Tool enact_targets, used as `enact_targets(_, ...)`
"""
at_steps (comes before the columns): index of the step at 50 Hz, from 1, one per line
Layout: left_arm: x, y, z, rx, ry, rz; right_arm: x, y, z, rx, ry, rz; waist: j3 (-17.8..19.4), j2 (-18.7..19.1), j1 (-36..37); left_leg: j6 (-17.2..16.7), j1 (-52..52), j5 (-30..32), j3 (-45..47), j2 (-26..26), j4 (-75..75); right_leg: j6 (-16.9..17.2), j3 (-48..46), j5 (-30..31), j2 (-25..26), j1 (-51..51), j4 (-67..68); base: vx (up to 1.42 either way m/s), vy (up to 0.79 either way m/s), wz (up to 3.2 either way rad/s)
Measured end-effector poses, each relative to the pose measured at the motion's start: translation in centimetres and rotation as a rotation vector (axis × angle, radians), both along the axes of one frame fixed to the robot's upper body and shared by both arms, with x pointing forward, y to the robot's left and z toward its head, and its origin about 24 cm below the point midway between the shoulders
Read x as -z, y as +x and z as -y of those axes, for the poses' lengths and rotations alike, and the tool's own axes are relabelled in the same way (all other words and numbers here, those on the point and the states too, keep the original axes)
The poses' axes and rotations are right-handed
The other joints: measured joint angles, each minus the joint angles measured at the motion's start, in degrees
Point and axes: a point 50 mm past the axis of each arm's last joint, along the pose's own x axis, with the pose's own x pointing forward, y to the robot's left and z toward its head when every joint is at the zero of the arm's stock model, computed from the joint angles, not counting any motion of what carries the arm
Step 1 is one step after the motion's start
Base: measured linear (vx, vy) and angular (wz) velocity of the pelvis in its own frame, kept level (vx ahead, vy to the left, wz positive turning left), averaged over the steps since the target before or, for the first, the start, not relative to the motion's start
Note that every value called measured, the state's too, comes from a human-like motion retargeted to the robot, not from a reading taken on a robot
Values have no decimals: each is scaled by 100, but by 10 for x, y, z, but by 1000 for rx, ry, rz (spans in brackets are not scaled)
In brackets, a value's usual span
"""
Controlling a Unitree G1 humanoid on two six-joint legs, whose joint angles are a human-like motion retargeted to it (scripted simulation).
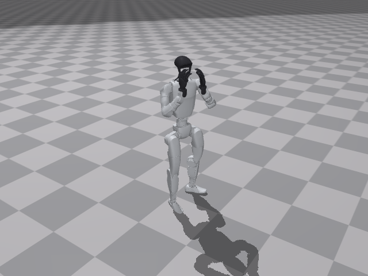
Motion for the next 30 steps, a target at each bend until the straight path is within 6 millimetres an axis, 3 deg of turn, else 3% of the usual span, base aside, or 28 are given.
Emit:
enact_targets(6,-1,-16,-53,-391,271,237,-2,-10,27,325,-319,126,-59,-60,311,-49,-108,23,-223,-13,-16,0,-205,-38,-59,-31,90,3,4,36)
enact_targets(10,-6,-27,-86,-593,472,281,-2,-18,48,497,-568,125,-63,-51,501,-128,-170,59,-362,-14,-53,0,-357,-35,-82,-41,120,5,4,35)
enact_targets(18,14,-37,-143,-825,807,21,2,-19,100,781,-889,-110,-33,-27,804,-289,-282,110,-565,-14,-101,0,-602,4,-102,-14,48,4,4,25)
enact_targets(25,31,-45,-188,-1035,956,-211,9,-22,139,932,-1038,-343,38,-36,984,-375,-395,122,-698,7,-65,0,-760,36,-101,-14,0,0,1,5)
enact_targets(30,31,-50,-210,-1158,1006,-289,12,-23,156,1033,-1129,-430,91,-52,1032,-412,-455,130,-837,-13,-49,0,-899,24,-148,3,20,1,4,25)
